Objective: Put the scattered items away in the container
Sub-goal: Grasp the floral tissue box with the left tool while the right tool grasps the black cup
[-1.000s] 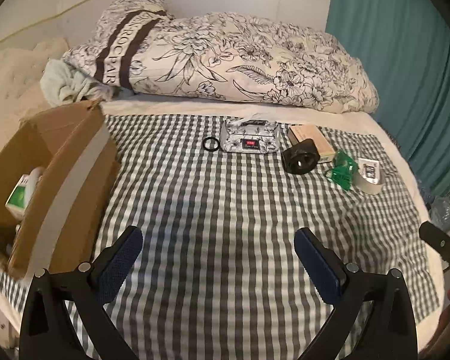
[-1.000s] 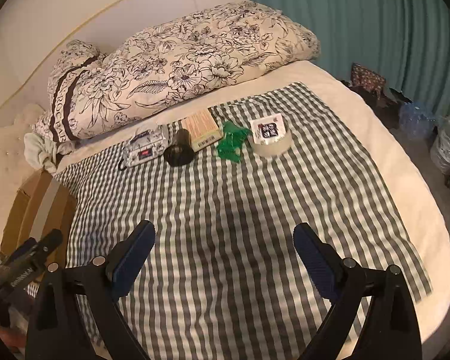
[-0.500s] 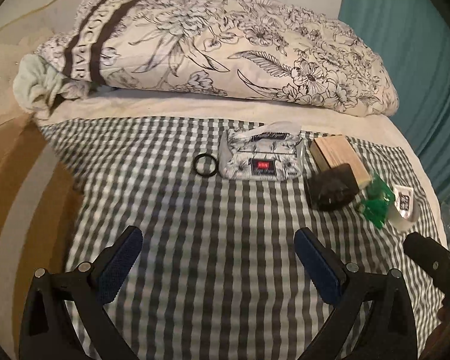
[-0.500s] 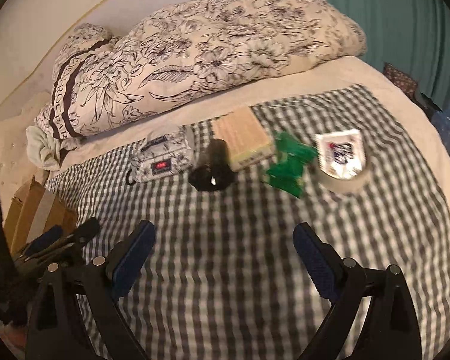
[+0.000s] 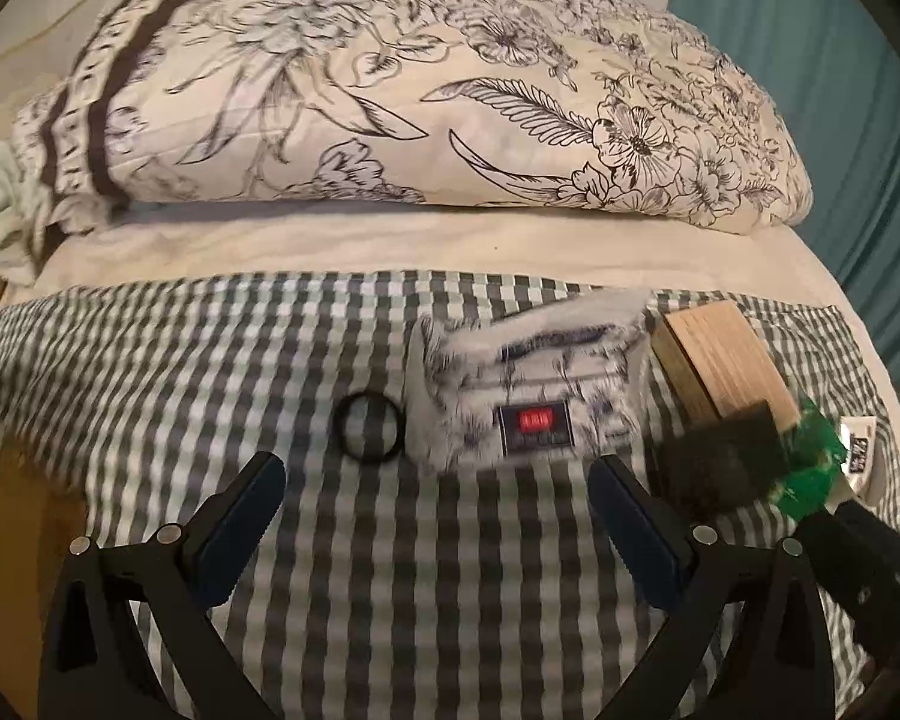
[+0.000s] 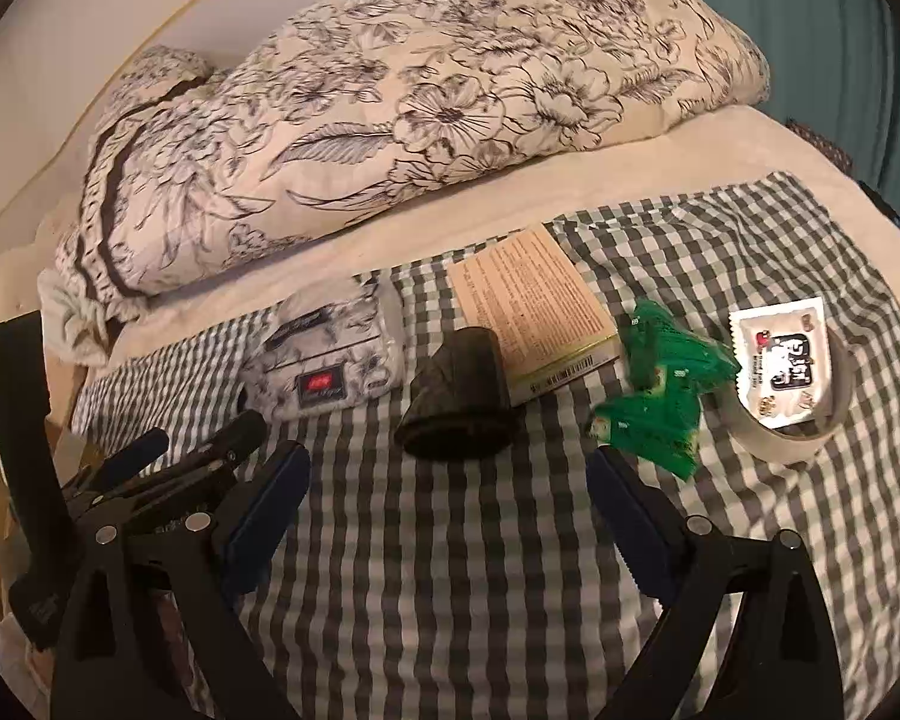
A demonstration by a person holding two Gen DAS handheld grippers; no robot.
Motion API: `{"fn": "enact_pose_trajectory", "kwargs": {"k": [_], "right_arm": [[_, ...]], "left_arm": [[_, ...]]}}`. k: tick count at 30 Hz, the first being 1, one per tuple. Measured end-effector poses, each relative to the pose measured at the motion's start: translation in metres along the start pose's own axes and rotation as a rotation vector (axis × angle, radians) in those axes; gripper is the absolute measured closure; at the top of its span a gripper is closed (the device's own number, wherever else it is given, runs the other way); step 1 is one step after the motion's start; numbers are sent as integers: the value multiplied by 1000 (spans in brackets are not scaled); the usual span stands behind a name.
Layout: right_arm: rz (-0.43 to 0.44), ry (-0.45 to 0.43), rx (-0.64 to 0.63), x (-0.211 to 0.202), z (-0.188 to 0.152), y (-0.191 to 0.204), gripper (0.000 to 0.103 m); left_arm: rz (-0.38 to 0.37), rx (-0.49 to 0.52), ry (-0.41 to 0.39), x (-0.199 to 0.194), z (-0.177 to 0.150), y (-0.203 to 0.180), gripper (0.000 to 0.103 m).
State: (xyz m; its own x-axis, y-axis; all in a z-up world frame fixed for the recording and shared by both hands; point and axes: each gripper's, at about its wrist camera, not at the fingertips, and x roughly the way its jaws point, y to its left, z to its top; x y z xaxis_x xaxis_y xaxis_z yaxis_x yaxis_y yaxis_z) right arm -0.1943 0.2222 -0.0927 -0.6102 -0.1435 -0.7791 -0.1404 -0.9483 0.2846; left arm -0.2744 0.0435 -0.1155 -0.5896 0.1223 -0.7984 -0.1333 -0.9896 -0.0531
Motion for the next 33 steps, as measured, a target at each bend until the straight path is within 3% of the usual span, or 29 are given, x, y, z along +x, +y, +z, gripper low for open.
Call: {"fn": "enact_pose_trajectory", "kwargs": {"k": [9,16,23,25,28,30,33], "right_arm": [[-33,31,80,34,4,-13,9],[-50,44,99,52,3,-17,9],[-67,55,95,71,2,-13,11],[-63,46,104,73,0,-13,19],[-37,48,91,74,0,-6,41],[-52,42,64,72,0,0,41],[-44,35,57,67,-1,2,42]], "left_arm": [[-58,73,35,40,25,0,0],[-179,72,69,65,25,-9,0],[-131,88,86,89,24,-26,0],[-131,82,89,90,27,-26,1],[-124,84,81,85,27,-28,29],[-125,88,81,80,28,-27,57],[-144,107,82,67,27,-25,72]]}}
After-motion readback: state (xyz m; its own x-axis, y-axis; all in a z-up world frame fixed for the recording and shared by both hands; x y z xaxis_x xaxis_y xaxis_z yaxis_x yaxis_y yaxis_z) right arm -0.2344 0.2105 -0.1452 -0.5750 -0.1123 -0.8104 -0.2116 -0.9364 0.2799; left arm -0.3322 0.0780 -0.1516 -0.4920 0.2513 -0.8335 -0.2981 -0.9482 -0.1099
